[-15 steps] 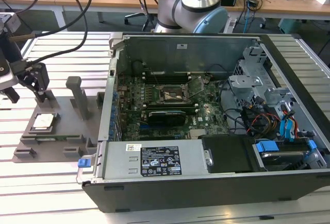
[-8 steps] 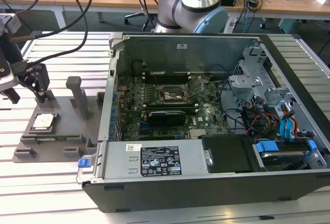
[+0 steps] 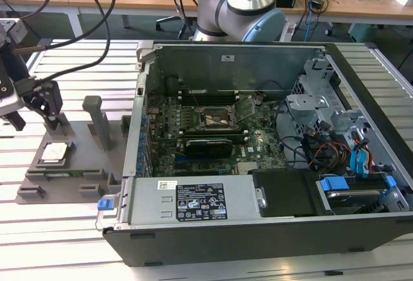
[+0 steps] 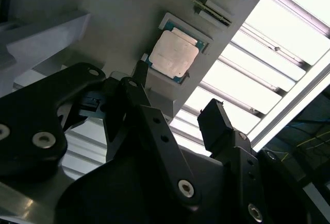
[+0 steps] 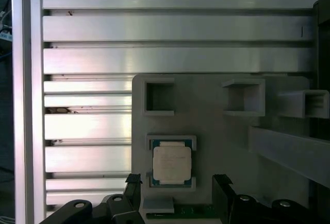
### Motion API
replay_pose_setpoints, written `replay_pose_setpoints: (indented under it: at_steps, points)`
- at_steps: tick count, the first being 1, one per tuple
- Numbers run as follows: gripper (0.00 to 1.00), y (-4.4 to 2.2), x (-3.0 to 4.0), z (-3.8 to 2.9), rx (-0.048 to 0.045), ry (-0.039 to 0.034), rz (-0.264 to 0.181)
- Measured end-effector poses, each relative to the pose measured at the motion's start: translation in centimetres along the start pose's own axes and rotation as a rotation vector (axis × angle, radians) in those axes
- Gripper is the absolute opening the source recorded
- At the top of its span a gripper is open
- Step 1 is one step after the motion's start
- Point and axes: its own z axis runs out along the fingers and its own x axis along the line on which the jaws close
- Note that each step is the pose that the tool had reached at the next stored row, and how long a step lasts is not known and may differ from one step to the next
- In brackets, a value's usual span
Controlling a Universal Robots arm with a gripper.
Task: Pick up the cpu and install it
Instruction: 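Pick up the cpu and move it towards the insertion slot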
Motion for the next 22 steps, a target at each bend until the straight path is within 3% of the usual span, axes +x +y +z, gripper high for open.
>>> replay_pose_setpoints:
  at_steps: [22]
  points:
    - [0.66,0.00,0.02,0.80,0.0004,-0.0001,0.000]
